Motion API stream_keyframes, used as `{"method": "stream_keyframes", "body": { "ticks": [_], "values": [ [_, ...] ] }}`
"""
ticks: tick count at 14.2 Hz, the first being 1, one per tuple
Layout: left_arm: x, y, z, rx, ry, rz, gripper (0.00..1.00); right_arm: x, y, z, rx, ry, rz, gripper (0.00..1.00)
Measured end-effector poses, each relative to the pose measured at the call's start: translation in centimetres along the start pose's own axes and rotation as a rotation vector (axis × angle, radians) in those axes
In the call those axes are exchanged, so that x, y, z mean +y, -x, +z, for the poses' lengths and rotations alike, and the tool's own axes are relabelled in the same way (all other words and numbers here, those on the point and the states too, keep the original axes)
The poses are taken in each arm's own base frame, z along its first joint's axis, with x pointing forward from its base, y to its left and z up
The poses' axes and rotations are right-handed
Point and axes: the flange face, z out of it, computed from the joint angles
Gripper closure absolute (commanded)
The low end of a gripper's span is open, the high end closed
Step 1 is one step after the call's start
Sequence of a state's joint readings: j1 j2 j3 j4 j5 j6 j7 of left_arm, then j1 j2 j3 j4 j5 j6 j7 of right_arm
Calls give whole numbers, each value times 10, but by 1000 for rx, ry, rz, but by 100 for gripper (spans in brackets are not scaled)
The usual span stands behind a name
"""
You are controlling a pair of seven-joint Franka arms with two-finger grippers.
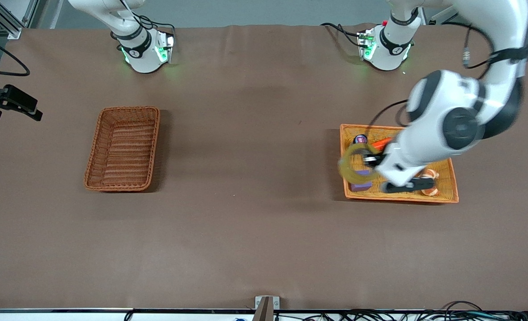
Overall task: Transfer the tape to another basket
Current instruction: 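Carry the tape roll with the left gripper toward the wicker basket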
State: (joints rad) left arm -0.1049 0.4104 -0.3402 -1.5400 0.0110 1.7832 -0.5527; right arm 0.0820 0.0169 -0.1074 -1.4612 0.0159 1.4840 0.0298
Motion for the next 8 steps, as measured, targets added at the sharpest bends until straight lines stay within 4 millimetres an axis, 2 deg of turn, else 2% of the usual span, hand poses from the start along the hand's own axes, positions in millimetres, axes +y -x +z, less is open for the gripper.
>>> {"method": "stream_keyframes", "body": {
  "ticks": [3, 6, 8],
  "values": [
    [82, 9, 46, -52, 18, -42, 95, 1, 0, 0, -1, 0, 1, 0],
    [156, 22, 78, -43, 64, 1, 95, 2, 0, 0, -1, 0, 3, 0],
    [195, 34, 103, -16, 99, 39, 94, 3, 0, 1, -1, 1, 5, 0]
  ]
}}
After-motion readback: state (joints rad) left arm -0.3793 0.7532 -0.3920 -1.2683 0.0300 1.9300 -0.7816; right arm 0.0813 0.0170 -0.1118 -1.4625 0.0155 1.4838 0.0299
